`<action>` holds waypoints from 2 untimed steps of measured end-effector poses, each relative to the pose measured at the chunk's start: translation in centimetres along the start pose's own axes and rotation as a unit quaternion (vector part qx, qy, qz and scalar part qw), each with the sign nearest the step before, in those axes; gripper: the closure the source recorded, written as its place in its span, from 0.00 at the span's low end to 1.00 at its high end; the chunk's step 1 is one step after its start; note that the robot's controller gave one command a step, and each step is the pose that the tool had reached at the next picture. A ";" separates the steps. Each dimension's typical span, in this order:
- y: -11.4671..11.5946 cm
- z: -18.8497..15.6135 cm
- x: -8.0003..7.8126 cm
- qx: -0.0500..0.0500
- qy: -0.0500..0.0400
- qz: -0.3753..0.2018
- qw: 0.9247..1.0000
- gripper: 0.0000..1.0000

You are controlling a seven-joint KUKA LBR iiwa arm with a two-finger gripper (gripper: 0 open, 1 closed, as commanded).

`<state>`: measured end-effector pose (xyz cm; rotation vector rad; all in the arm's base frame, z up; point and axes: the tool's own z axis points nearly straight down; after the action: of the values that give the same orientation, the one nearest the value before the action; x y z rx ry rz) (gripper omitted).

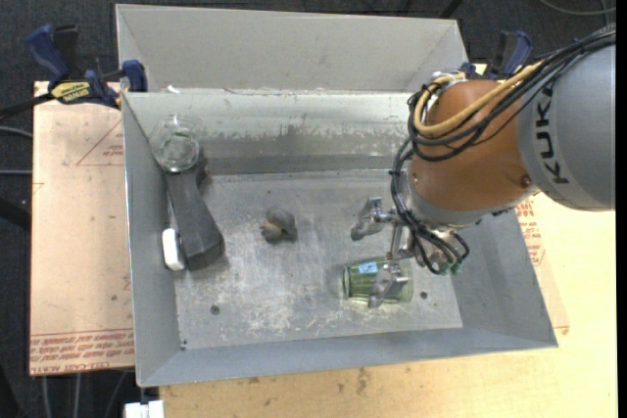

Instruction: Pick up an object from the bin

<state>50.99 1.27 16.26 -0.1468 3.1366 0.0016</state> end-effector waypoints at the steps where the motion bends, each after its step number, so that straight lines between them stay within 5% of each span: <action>1: -2.8 8.2 -1.9 -0.003 0.000 -0.057 0.998 1.00; 2: -2.8 8.2 -1.9 -0.003 0.000 -0.057 0.998 1.00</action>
Offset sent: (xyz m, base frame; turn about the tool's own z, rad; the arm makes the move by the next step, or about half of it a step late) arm 0.0000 0.0000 0.0000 0.0000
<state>53.15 -1.30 8.09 -0.3260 3.1224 0.0118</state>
